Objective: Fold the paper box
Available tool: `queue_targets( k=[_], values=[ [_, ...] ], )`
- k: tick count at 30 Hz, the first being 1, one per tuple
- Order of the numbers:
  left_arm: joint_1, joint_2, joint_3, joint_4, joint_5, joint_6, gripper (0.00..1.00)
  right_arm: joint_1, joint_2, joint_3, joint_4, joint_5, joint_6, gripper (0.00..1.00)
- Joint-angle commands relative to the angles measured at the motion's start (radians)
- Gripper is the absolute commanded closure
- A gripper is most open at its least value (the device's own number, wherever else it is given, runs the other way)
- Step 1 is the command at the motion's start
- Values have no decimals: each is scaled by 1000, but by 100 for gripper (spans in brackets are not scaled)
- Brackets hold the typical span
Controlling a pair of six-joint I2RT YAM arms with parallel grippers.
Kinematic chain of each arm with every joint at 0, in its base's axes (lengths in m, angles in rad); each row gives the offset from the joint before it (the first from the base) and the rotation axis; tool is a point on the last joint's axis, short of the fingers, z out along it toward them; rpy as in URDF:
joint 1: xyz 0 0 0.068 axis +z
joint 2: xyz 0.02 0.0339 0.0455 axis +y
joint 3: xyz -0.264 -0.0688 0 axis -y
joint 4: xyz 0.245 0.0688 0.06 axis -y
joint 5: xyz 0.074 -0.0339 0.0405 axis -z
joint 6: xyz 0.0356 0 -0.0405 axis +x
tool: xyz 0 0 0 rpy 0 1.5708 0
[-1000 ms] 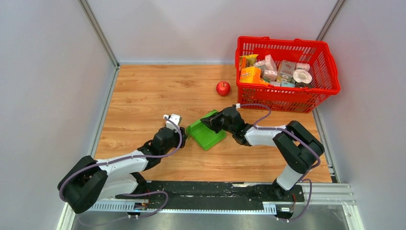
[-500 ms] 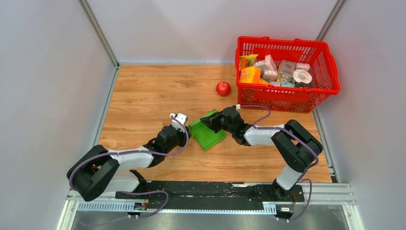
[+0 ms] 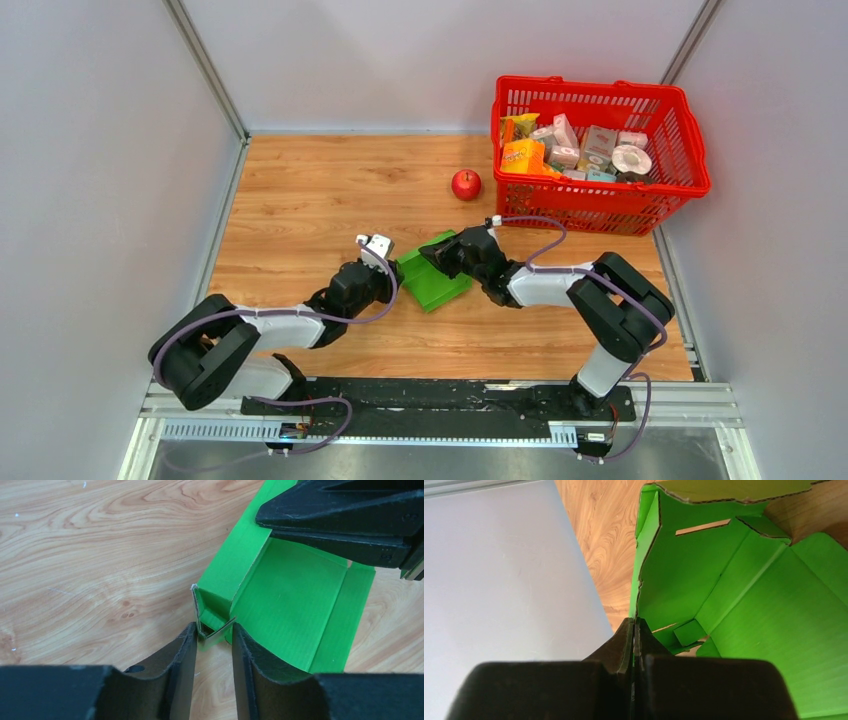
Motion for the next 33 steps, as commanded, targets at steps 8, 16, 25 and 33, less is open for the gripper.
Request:
queue_targets(
  k=[8, 16, 25, 33],
  values=[
    [-20, 52, 75, 58, -1, -23, 71, 25, -10, -41, -48, 58, -103, 100],
    [-81, 60, 114, -22, -246, -43, 62, 27, -8, -40, -52, 25, -34, 100],
    [-138, 121, 201, -177, -557, -84, 86, 41, -30, -14, -135, 28, 46, 100],
    [-153, 188, 227, -135, -604, -103, 73, 54, -37, -18, -144, 13, 105, 100]
  ],
)
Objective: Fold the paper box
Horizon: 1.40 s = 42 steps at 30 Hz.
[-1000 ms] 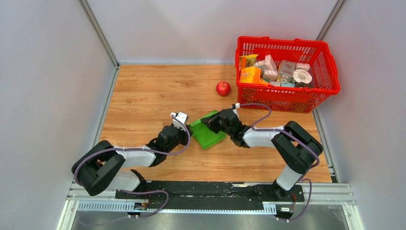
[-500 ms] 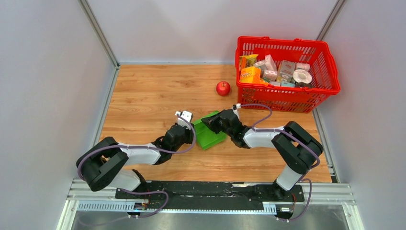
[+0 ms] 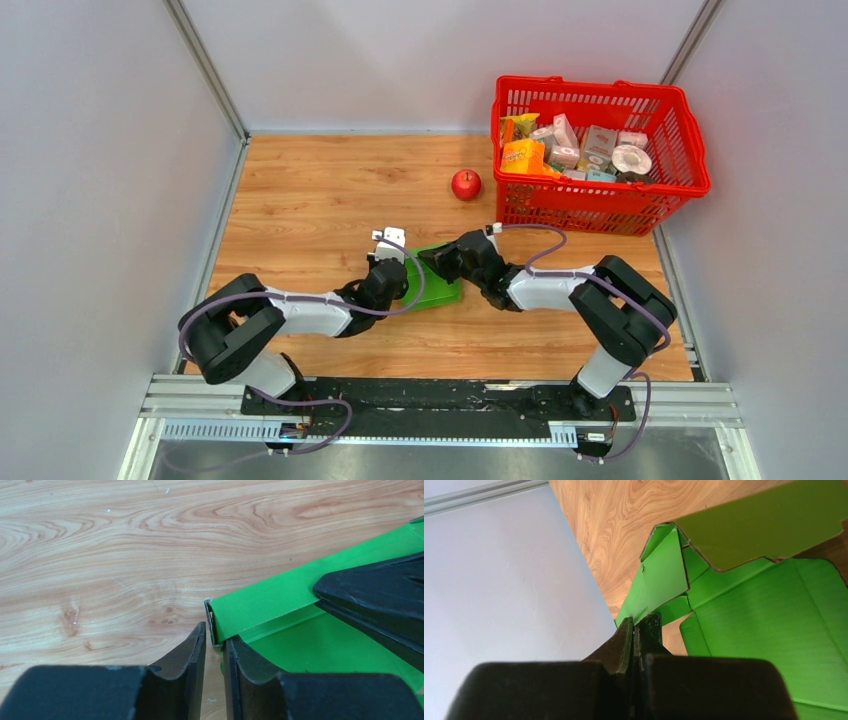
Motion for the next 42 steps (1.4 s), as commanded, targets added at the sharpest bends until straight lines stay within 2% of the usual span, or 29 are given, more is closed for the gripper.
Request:
queue_targets(
  k=[1, 2, 4, 6, 8, 10, 11, 12, 13, 15, 16, 17, 18, 19, 20, 21, 24, 25, 27, 28, 29, 30, 32, 33, 37, 39, 42],
  values=[
    [0, 35, 33, 38, -102, -7, 75, 24, -19, -4, -115, -27, 31, 100],
    [0, 43, 45, 35, -111, 5, 78, 27, -22, -3, -118, -29, 35, 100],
    [-8, 69, 73, -4, -177, 15, 93, 32, -34, -1, -141, -15, 54, 100],
    [-25, 87, 142, -141, -295, -27, 100, 46, -47, 2, -158, 0, 74, 100],
    [-34, 101, 174, -200, -311, -60, 100, 55, -60, 13, -186, 20, 78, 100],
    [-34, 98, 154, -180, -271, -68, 100, 57, -62, 19, -206, 20, 92, 100],
    [-34, 97, 145, -139, -254, -64, 97, 58, -56, 20, -204, 17, 95, 100],
    [-36, 95, 133, -110, -221, -51, 86, 57, -54, 17, -203, 11, 103, 100],
    [-34, 91, 115, -87, -205, -45, 82, 57, -53, 16, -194, 5, 110, 100],
    [-34, 92, 99, -19, -174, -12, 77, 57, -47, 13, -194, -3, 114, 100],
    [-34, 97, 99, -18, -174, -10, 79, 58, -45, 10, -186, -3, 117, 100],
    [-34, 101, 101, -12, -173, 4, 85, 57, -44, 8, -184, -3, 111, 100],
    [-34, 104, 102, -10, -170, 13, 95, 57, -45, 8, -181, -3, 100, 100],
    [-34, 109, 104, -11, -173, 16, 99, 53, -48, 10, -172, -6, 72, 100],
    [-34, 109, 99, -16, -174, 15, 100, 47, -53, 10, -171, -6, -7, 100],
    [-34, 104, 94, -15, -171, 15, 100, 44, -73, 11, -177, -3, -65, 93],
    [-34, 84, 56, 2, -142, 27, 100, 23, -120, 27, -273, 16, -329, 82],
    [-34, 68, 38, 1, -138, 31, 100, 23, -172, 17, -302, 37, -403, 69],
    [-34, 48, 22, -15, -131, 33, 100, 14, -229, 14, -353, 33, -620, 58],
    [-34, 31, 16, -27, -133, 30, 100, 8, -296, 4, -368, 2, -706, 42],
    [-34, 20, 18, -75, -137, 25, 100, 6, -327, 7, -388, -28, -785, 40],
    [-34, -7, 19, -105, -144, 18, 100, 7, -373, 7, -428, -39, -931, 35],
    [-34, -29, 13, -152, -151, -2, 100, 6, -462, -1, -471, -139, -1061, 24],
    [-34, -44, 12, -160, -150, -10, 100, 7, -473, 13, -544, -156, -1180, 22],
    [-34, -83, 41, -264, -147, -71, 100, -31, -440, 126, -683, -205, -1293, 25],
    [-34, -100, 53, -329, -154, -111, 100, -31, -383, 184, -685, -217, -1292, 33],
    [-34, -94, 56, -315, -133, -105, 100, -29, -289, 261, -691, -234, -1220, 45]
  ],
)
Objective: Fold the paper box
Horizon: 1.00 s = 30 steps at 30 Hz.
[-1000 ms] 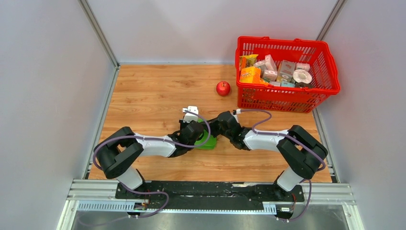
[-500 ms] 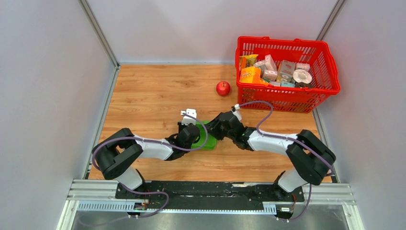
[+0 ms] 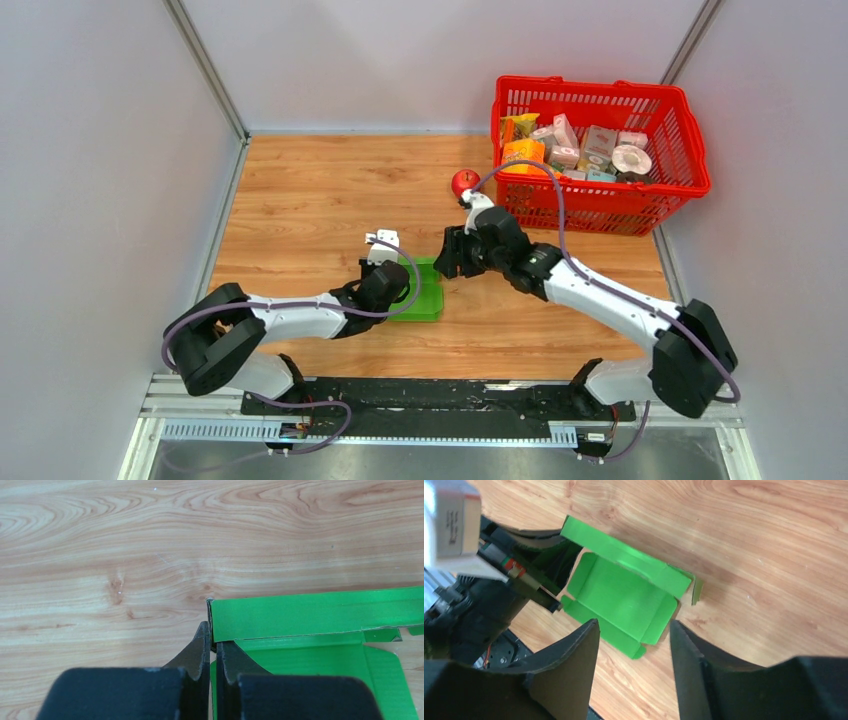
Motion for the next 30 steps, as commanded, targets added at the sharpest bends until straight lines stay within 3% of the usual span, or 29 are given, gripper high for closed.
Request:
queue_targets(
  k=[1, 10, 16, 22, 26, 30],
  values=[
    [2, -13, 34, -78, 4, -25, 100, -1, 117, 114, -45, -79, -35, 45],
    [2, -31, -26, 2, -14, -16, 100, 15, 264, 181, -40, 2, 80, 44],
    [3, -34, -12, -10, -27, -11, 100, 13, 231, 170, -40, 20, 112, 48],
    [3, -33, -6, 2, -24, -11, 100, 7, 188, 193, -83, 45, 81, 42],
    [3, 7, 16, -6, -27, -6, 100, 7, 249, 247, -121, 49, 83, 50],
    [3, 10, 23, -14, -28, -14, 100, 4, 275, 209, -48, 15, 117, 53]
  ],
)
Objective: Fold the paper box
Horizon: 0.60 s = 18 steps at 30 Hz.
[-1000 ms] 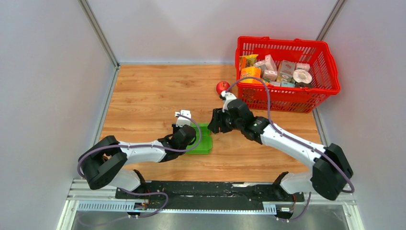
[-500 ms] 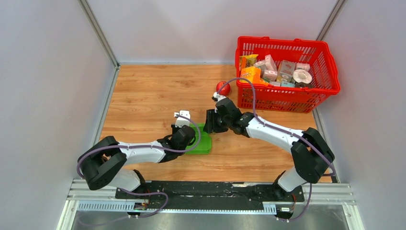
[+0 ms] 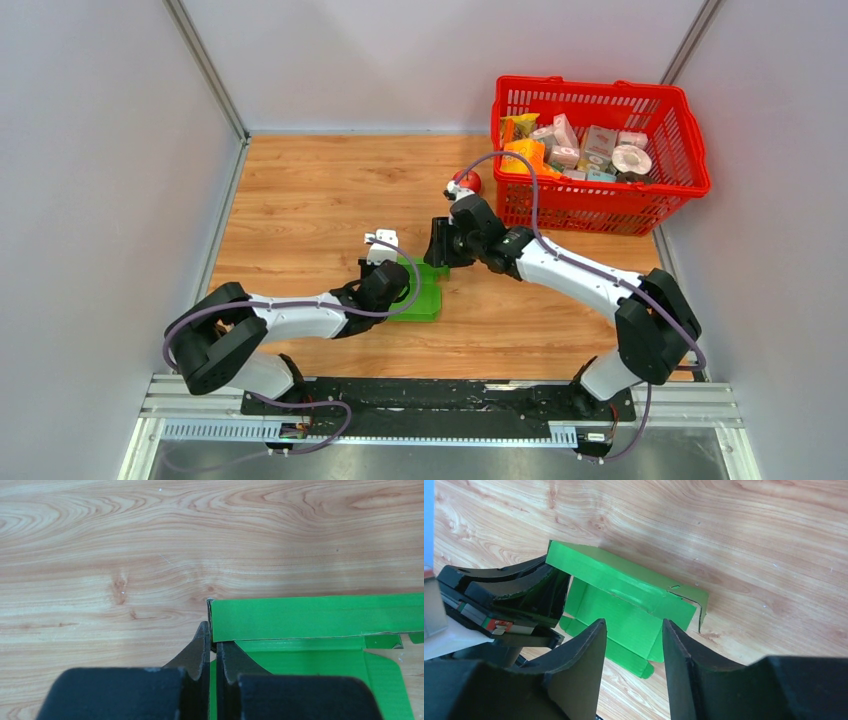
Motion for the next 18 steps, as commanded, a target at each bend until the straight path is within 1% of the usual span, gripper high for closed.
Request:
queue_targets(
  k=[1, 2, 5, 8, 13, 16, 18],
  values=[
    [2, 3, 22, -1, -11, 7, 100, -3, 29, -1, 58, -12, 31, 55],
    [2, -2, 19, 4, -9, 8, 100, -3, 34, -3, 66, -11, 39, 58],
    [2, -2, 16, 4, -16, 11, 100, -6, 45, -14, 86, 9, 73, 60],
    [2, -3, 16, 7, -11, 13, 100, -17, 49, -50, 161, -9, 104, 59],
    [2, -8, 14, 10, -8, 18, 100, -31, 85, -64, 212, -64, 139, 59],
    [2, -19, 8, 16, -8, 19, 100, -47, 86, -101, 277, -100, 186, 56],
    [2, -22, 5, 19, -6, 21, 100, -64, 77, -145, 363, -136, 214, 56]
  ],
)
